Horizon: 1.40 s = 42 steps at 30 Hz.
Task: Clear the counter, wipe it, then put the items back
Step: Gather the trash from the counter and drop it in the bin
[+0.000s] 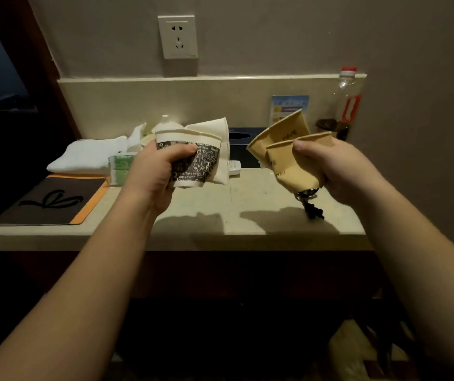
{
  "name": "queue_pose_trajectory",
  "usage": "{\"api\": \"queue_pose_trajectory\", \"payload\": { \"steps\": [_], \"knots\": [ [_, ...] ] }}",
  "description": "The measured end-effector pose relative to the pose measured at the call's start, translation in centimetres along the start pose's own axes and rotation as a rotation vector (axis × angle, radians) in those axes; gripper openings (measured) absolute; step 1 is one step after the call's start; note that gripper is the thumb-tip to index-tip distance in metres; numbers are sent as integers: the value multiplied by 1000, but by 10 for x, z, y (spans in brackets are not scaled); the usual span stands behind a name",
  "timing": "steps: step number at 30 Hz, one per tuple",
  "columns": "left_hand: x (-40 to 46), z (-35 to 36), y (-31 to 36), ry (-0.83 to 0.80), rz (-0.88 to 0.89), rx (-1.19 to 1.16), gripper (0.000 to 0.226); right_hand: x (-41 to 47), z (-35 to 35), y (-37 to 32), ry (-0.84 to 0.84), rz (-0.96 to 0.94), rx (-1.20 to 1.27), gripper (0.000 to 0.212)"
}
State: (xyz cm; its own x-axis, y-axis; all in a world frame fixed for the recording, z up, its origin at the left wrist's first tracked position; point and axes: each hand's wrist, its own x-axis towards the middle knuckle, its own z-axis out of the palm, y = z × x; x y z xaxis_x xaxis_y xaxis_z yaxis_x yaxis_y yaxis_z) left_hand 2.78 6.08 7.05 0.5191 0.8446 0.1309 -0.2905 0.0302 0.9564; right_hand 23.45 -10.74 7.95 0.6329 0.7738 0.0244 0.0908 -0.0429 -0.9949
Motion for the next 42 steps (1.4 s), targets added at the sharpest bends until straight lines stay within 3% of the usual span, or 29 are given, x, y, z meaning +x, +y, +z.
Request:
{"api": "queue_pose_trajectory", "payload": {
  "steps": [6, 13, 18, 24, 31, 35, 42],
  "knots": [
    [-42, 9, -29, 0, -54, -39, 16, -52, -13, 36, 85, 81, -33, 36],
    [-97, 46, -72, -37, -147, -7, 37, -115, -54, 90, 172, 109, -86, 17],
    [-136, 93, -118, -92, -224, 71, 44, -157, -118, 141, 177, 195, -116, 13],
    [-185, 183, -187, -148, -411, 170, 51, -211, -215, 205, 309, 292, -202, 10],
    [-245, 279, -305, -238, -624, 393, 32, -277, -319, 304, 458, 519, -242, 12],
    [-281, 321, -369, -311, -740, 511, 28, -312, -362, 375, 503, 704, -218, 28],
    [-324, 359, -486, -404, -939, 731, 27, -349, -395, 473, 555, 981, -79, 14]
  ]
}}
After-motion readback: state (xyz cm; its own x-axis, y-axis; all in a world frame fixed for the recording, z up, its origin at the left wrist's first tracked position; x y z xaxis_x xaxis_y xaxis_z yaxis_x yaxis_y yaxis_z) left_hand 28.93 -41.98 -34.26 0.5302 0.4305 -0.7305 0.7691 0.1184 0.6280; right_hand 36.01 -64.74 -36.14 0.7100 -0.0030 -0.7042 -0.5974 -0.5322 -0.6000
